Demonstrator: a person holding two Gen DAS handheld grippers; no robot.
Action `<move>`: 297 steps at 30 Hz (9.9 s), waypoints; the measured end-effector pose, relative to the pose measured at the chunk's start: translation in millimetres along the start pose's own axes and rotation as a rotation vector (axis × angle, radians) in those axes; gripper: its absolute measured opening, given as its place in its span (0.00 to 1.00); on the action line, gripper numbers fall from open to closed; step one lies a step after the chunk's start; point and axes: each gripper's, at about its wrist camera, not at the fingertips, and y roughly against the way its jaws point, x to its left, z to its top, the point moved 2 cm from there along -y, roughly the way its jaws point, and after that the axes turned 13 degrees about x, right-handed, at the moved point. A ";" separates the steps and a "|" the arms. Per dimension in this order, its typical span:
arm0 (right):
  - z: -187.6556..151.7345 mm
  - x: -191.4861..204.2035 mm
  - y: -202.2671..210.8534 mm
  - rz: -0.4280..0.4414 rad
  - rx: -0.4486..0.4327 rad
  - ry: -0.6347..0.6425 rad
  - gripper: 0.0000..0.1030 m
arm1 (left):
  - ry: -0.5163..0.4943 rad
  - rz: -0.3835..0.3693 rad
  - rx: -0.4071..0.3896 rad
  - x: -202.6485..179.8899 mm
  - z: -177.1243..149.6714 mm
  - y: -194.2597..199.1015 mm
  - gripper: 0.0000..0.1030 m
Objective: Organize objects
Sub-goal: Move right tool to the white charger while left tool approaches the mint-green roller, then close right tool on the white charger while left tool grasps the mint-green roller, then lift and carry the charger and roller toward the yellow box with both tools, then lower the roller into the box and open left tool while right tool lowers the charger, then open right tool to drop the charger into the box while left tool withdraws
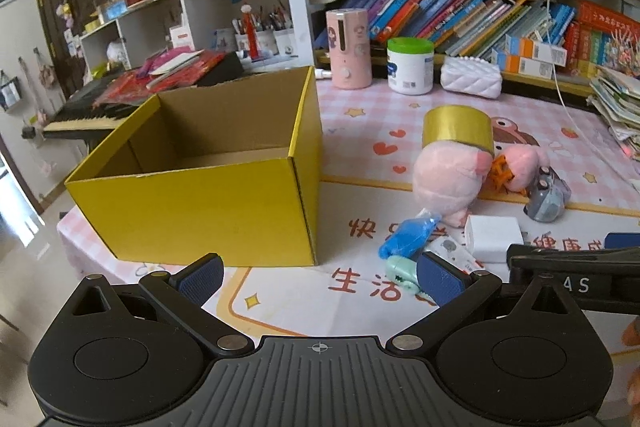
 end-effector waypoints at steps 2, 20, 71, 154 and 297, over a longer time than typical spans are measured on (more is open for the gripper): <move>5.4 -0.7 -6.8 0.028 0.029 0.015 1.00 | 0.015 -0.014 0.014 0.6 0.8 -1.4 1.00; 40.5 16.2 -70.5 -0.004 0.084 0.093 0.69 | 0.098 0.002 0.049 18.7 -4.5 -4.9 1.00; 25.5 -14.1 -18.0 0.036 0.011 0.130 0.65 | 0.012 -0.167 0.147 -26.8 18.6 -41.9 0.17; -110.3 276.6 85.8 -0.101 -0.103 0.127 0.65 | -0.023 -0.114 -0.023 246.0 -78.3 49.9 0.17; 32.7 257.7 48.4 -0.109 -0.312 0.205 0.92 | 0.138 0.015 -0.035 249.0 11.7 -3.2 0.85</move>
